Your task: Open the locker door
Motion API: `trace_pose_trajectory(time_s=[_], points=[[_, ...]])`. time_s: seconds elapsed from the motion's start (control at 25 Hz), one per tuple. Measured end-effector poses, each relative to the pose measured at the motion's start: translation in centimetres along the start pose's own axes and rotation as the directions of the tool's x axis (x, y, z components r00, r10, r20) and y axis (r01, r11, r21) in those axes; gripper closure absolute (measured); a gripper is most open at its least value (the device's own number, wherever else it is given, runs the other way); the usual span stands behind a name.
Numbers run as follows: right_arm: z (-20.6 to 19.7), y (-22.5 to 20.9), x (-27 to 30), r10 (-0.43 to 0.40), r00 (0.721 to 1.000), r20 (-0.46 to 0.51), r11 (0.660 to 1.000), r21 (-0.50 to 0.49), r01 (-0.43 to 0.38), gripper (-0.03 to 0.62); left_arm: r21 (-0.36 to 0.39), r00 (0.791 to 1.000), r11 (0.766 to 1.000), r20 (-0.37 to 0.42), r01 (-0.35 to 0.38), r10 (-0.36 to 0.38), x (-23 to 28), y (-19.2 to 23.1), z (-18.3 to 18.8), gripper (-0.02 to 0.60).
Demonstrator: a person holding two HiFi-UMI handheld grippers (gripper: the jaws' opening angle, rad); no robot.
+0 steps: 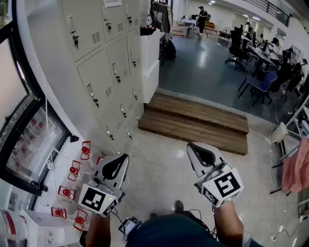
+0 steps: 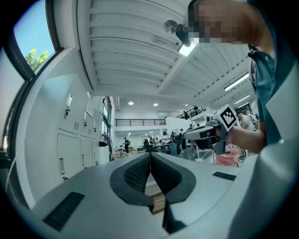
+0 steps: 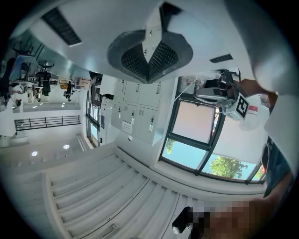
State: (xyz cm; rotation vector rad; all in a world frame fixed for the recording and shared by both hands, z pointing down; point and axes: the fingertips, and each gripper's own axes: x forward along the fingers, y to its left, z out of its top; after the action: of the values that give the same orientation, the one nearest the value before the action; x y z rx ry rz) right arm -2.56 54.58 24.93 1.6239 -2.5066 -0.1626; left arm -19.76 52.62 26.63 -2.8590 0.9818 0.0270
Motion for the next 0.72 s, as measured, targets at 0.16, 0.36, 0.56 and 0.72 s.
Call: trace_pose_trajectory(time_s=[0.16,0.36,0.56,0.72], points=[[-0.31,0.12,-0.56,-0.002,1.0,-0.014,1.0,0.009,0.002,0.559,-0.003,1.0,1.0,-0.005,0.007,-0.007,-0.12,-0.27,0.13,0.565],[-0.09,0.37,-0.28,-0.002,1.0,-0.013,1.0,0.004,0.002,0.559,-0.001,1.0,1.0,0.008,0.018,-0.018,0.02,-0.29,0.53,0.565],[-0.2,0.57,-0.25,-0.005,1.0,-0.017,1.0,0.018,0.005,0.559,-0.008,1.0,1.0,0.017,0.019,-0.019,-0.28,-0.12,0.34,0.565],[-0.39,0.27,-0.04,-0.008,1.0,-0.01,0.999,0.051,0.009,0.557,-0.02,1.0,1.0,0.017,0.02,-0.02,-0.06,0.05,-0.38,0.565]])
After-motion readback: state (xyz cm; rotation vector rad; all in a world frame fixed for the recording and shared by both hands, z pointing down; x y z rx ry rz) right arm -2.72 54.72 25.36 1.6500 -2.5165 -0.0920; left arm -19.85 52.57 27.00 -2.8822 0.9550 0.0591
